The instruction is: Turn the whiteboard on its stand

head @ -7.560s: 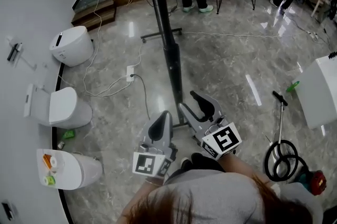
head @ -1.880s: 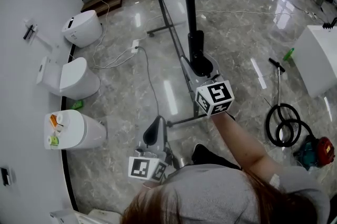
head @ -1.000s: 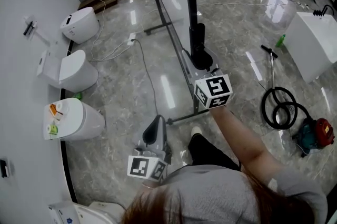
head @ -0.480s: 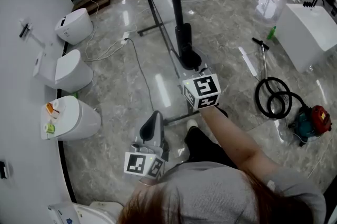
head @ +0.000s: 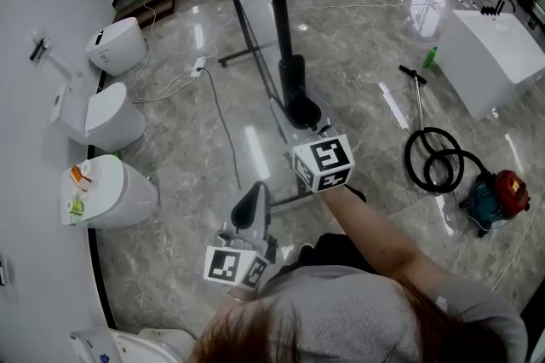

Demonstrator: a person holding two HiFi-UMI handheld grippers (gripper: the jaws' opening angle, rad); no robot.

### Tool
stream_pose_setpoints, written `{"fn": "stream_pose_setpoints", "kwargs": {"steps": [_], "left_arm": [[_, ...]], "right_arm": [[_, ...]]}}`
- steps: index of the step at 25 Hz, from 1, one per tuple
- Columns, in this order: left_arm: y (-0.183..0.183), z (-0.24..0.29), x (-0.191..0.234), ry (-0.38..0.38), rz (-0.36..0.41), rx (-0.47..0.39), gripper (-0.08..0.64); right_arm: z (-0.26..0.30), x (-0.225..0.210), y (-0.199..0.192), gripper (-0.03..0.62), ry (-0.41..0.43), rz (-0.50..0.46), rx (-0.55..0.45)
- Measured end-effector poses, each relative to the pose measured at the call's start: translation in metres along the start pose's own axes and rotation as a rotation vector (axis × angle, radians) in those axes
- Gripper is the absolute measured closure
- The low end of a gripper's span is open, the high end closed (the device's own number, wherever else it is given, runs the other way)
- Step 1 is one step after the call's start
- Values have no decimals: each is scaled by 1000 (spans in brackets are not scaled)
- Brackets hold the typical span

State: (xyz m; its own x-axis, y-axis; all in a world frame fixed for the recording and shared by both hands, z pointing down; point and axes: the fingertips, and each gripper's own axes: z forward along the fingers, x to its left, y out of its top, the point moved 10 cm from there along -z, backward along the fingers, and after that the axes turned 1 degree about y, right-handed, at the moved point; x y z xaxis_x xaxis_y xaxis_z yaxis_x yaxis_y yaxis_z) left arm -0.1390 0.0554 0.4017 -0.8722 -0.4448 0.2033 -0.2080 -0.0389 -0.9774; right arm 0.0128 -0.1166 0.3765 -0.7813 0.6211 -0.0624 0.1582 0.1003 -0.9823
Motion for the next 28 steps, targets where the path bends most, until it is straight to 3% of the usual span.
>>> {"fn": "stream_pose_setpoints", "kwargs": {"steps": [16,28], "left_arm": [[-4,-28,-62,3,1,-9,558],[-23,-69,-103,54,-24,2,558]], "right_arm": [[-48,31,3,410,90,61,15],[-91,49,6,407,124,77,10]]}}
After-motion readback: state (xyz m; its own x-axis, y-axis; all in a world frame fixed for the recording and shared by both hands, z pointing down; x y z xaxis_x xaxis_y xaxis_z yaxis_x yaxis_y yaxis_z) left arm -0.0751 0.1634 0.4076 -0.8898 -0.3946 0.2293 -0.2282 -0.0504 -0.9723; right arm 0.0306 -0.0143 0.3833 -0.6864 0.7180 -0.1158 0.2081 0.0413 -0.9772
